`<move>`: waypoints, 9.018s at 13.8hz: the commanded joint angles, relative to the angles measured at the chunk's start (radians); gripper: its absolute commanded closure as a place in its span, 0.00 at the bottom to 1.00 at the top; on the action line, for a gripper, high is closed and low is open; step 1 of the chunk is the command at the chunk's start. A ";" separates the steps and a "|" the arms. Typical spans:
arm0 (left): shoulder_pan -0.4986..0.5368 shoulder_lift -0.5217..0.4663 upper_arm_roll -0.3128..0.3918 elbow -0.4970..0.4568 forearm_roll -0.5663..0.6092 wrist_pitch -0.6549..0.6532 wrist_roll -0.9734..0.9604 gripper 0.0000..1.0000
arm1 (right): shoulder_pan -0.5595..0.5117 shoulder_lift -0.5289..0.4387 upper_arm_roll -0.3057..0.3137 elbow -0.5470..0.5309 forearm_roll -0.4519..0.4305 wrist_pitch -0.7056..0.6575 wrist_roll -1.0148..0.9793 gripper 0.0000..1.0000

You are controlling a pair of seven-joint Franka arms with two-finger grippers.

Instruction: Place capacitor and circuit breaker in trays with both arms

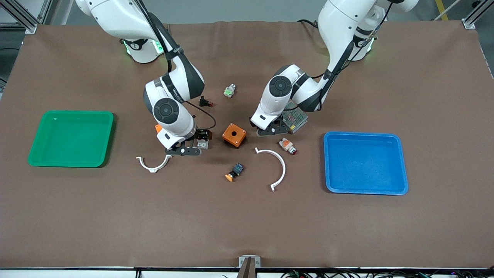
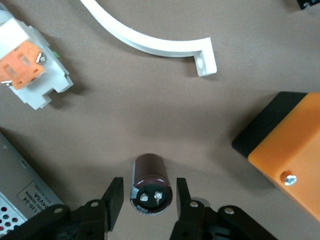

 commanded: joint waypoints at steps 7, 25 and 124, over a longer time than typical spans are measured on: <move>0.007 -0.029 0.019 0.034 0.030 -0.058 -0.023 0.99 | 0.013 0.068 0.011 0.003 0.034 0.053 0.000 0.00; 0.539 -0.254 0.044 -0.003 0.143 -0.363 0.477 1.00 | 0.005 0.043 0.010 0.012 0.045 -0.045 -0.002 0.70; 0.614 -0.571 0.058 0.404 0.015 -0.985 0.795 0.00 | -0.595 -0.403 0.005 0.402 -0.087 -0.583 -0.519 0.00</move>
